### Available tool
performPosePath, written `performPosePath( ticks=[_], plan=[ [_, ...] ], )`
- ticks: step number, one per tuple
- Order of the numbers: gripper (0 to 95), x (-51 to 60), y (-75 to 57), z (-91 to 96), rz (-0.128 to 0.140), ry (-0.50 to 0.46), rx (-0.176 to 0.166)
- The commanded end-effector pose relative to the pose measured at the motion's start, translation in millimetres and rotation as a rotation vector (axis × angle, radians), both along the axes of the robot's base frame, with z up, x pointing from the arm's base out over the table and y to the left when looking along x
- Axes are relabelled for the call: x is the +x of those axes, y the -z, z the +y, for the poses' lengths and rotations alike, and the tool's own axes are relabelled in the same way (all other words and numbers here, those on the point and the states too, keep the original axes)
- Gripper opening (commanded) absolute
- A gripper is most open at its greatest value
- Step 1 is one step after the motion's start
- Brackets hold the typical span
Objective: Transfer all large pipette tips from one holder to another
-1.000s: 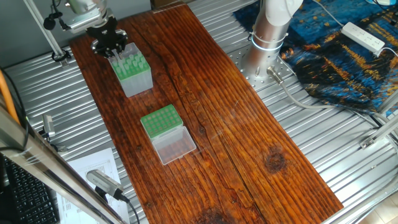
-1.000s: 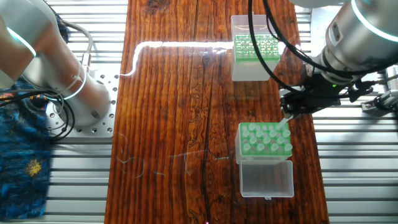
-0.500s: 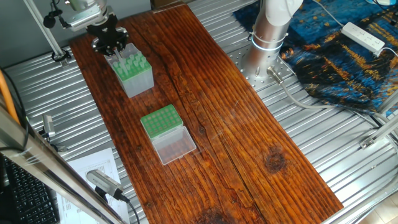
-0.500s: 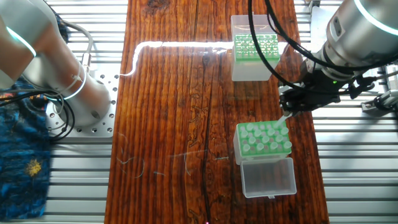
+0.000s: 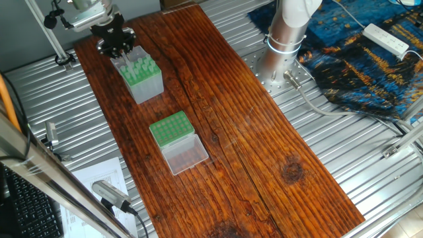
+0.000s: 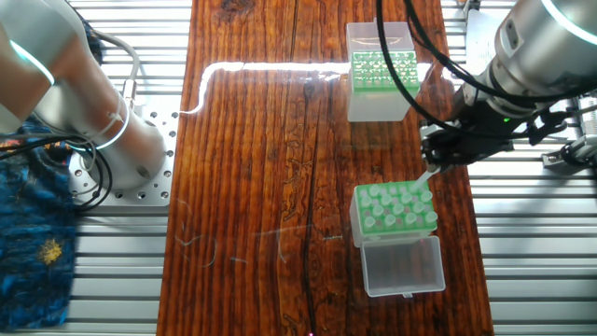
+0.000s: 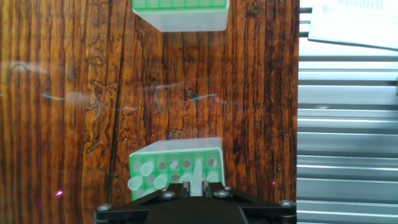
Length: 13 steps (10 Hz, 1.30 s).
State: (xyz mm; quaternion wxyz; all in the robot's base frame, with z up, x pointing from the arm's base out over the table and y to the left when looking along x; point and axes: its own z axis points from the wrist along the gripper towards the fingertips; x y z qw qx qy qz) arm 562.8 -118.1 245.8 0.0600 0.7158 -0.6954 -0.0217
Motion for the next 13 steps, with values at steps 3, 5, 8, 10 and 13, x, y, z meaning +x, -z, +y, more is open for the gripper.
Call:
performPosePath(
  ticks=[3,5,8,10,13],
  plan=[
    [0.0,3.3,-9.2,-1.2,0.011,0.0,0.002],
    [0.0,6.9,-16.2,-0.8,0.018,0.001,0.003],
    [0.0,9.0,-24.0,0.5,0.027,0.015,0.001],
    [0.0,10.3,-29.3,0.8,0.033,0.024,0.004],
    [0.0,14.8,-38.8,5.3,0.043,0.043,0.004]
  ],
)
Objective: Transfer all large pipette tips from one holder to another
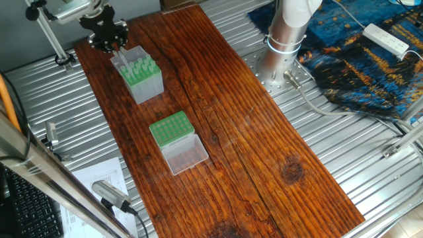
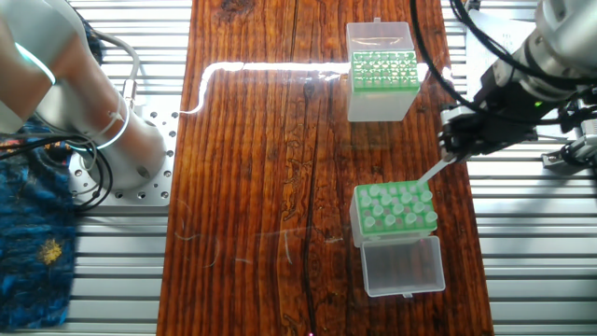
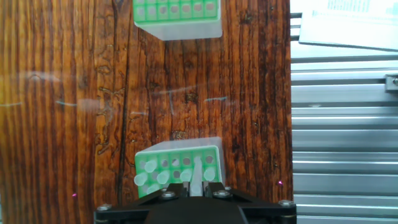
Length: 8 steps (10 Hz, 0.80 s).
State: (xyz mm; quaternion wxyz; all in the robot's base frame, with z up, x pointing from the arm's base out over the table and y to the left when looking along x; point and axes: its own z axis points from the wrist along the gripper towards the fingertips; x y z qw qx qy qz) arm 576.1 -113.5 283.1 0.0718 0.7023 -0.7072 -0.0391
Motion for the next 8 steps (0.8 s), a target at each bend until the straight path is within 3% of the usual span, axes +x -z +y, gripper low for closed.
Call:
performPosePath(
  ticks=[1,8],
  plan=[
    [0.0,1.8,-5.5,3.6,0.001,0.031,-0.001],
    [0.0,9.5,-19.3,24.0,0.006,0.141,0.017]
  ],
)
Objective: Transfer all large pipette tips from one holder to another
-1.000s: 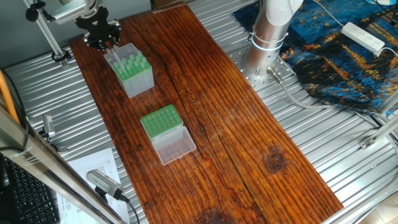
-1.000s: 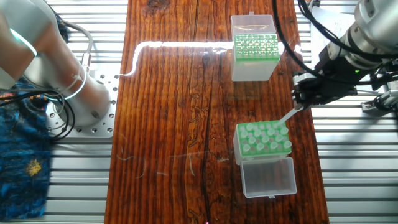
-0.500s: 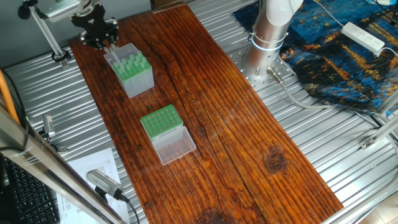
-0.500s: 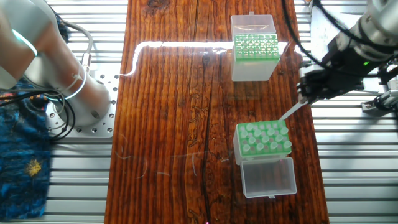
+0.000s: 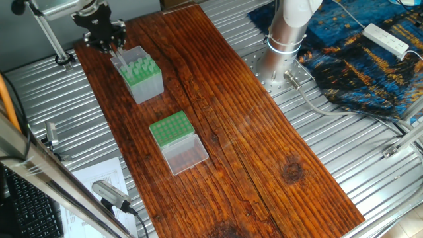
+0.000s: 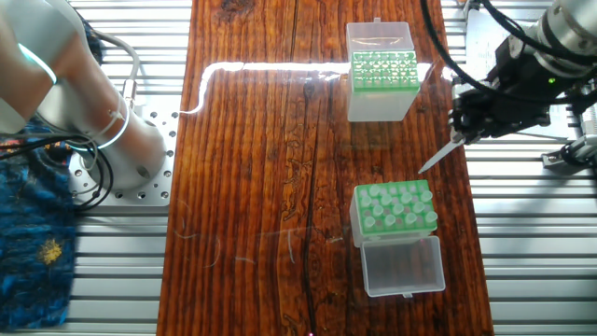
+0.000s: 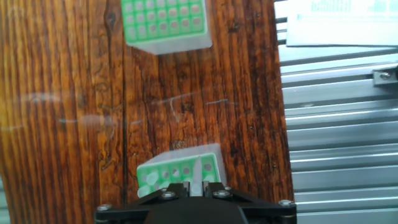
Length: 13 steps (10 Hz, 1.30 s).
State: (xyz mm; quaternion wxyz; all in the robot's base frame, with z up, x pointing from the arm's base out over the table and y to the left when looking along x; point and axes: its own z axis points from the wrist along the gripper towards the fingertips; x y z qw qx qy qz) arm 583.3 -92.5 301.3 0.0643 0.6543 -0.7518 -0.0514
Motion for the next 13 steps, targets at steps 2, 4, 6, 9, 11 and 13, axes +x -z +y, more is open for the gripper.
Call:
performPosePath(
  ticks=[2,4,6,9,11,13],
  plan=[
    [0.0,9.7,-5.9,13.9,0.005,0.024,0.001],
    [0.0,14.7,-7.3,25.9,0.005,0.054,0.003],
    [0.0,18.1,-6.2,39.4,0.005,0.072,0.001],
    [0.0,15.3,-5.6,64.7,0.003,0.112,-0.005],
    [0.0,16.2,-5.0,77.9,0.003,0.117,-0.011],
    [0.0,14.6,-7.7,90.1,0.003,0.16,-0.017]
  ],
)
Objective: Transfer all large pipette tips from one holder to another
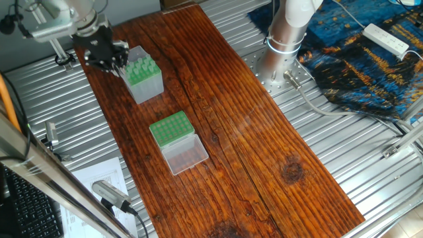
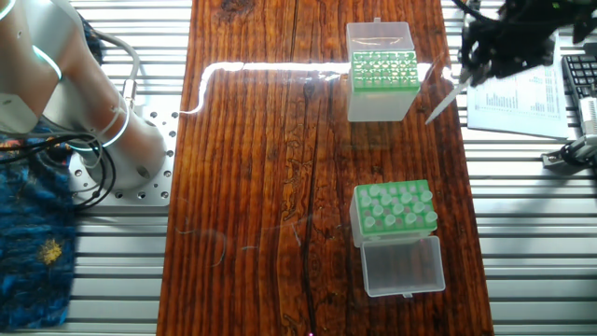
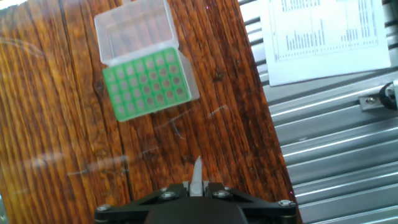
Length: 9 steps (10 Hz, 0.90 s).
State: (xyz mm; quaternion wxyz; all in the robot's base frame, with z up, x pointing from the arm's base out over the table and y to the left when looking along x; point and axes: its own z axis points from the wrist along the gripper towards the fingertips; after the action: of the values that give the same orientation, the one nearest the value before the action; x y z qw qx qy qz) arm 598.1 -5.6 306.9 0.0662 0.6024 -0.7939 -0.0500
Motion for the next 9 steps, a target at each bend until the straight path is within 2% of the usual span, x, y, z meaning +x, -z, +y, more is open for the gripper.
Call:
performPosePath(
  ticks=[1,9],
  plan=[
    [0.0,-1.1,-3.1,5.8,0.001,0.035,-0.003],
    [0.0,-16.6,-1.7,38.8,-0.007,0.064,-0.01]
  ],
)
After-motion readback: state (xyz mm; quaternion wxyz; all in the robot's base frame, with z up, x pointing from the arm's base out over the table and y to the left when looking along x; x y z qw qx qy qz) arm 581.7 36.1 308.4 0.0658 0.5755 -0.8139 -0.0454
